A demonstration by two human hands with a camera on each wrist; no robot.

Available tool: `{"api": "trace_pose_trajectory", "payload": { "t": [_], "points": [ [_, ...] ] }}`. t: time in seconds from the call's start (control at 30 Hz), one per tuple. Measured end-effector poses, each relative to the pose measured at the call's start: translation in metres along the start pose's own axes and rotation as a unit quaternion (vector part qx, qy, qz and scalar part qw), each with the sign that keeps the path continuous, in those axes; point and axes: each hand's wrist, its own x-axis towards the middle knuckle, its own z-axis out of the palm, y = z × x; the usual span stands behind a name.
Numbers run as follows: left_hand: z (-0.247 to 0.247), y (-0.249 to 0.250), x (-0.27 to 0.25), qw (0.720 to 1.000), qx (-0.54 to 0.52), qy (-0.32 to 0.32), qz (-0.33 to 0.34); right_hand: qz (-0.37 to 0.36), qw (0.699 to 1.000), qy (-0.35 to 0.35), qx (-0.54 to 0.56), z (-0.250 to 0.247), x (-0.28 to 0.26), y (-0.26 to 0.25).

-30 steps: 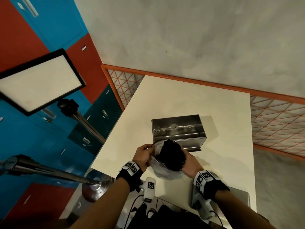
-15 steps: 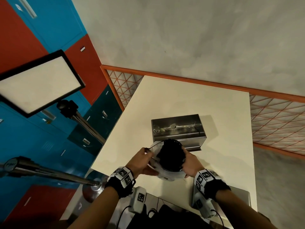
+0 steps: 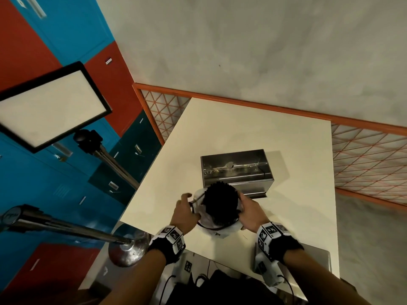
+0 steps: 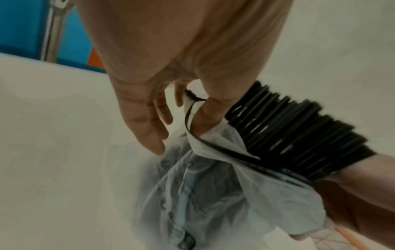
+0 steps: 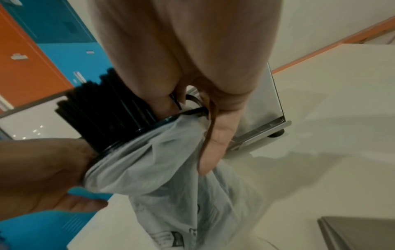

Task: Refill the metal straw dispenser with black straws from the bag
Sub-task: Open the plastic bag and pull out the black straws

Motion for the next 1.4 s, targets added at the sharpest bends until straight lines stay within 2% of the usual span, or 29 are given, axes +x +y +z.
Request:
{"api": "trace_pose_trajectory", "payload": {
  "t": [0.1,0.2,0.27,0.33,0.4,0.47,0.53,0.63,0.7,0.77,0.83,0.87,0.93,1.0,1.1,1.2,1.3,1.4],
  "points": [
    [-0.006,0.009,0.005,0.991,0.006,0.077,0.106,-0.025,0.999,0.029,0.031,-0.003,-0.002,0.000],
    [-0.007,0.021,0.008,0.990,-0.050,0.063,0.114,-0.004,0.997,0.037,0.069,0.001,0.001,0.002],
    [-0.004,0.026,0.011,0.995,-0.052,0.042,0.076,0.026,0.992,0.039,0.118,0.006,0.007,0.005],
    [-0.002,0.028,0.014,0.993,-0.108,0.028,0.024,0.040,0.984,0.052,0.164,0.012,0.015,0.013],
    [-0.002,0.030,0.015,0.963,-0.262,0.013,-0.054,0.055,0.976,0.069,0.197,0.018,0.026,0.027],
    [-0.003,0.029,0.014,0.913,-0.387,-0.010,-0.127,0.078,0.963,0.084,0.245,0.018,0.026,0.024],
    [-0.004,0.026,0.010,0.885,-0.435,-0.026,-0.162,0.115,0.935,0.096,0.323,0.018,0.025,0.018],
    [-0.002,0.016,0.009,0.866,-0.460,-0.023,-0.193,0.151,0.890,0.076,0.422,0.015,0.021,0.012],
    [-0.001,0.009,0.011,0.875,-0.447,-0.014,-0.185,0.144,0.872,0.066,0.463,0.010,0.015,0.008],
    [-0.004,0.009,0.009,0.903,-0.401,0.012,-0.154,0.124,0.859,0.070,0.492,0.002,0.008,0.010],
    [-0.013,0.008,0.004,0.923,-0.366,0.025,-0.116,0.099,0.864,0.080,0.488,-0.007,0.004,0.019],
    [-0.019,0.007,0.000,0.932,-0.351,0.021,-0.091,0.090,0.883,0.076,0.455,-0.010,0.004,0.028],
    [-0.029,0.001,-0.009,0.954,-0.298,-0.002,-0.024,0.080,0.941,0.028,0.327,-0.010,0.004,0.042],
    [-0.029,-0.009,-0.010,0.982,-0.175,-0.051,0.056,0.055,0.979,-0.046,0.190,-0.005,0.000,0.048],
    [-0.015,-0.014,-0.006,0.984,-0.040,-0.119,0.128,0.019,0.990,-0.092,0.108,0.002,-0.004,0.037],
    [0.002,-0.007,-0.004,0.973,-0.061,-0.132,0.177,-0.045,0.984,-0.093,0.142,0.008,-0.001,0.009],
    [0.009,0.003,-0.007,0.969,-0.111,-0.126,0.179,-0.083,0.968,-0.086,0.219,0.015,0.006,-0.001],
    [0.008,0.002,-0.007,0.981,-0.109,-0.071,0.146,-0.059,0.981,-0.050,0.177,0.016,0.008,-0.001]
  ]
}}
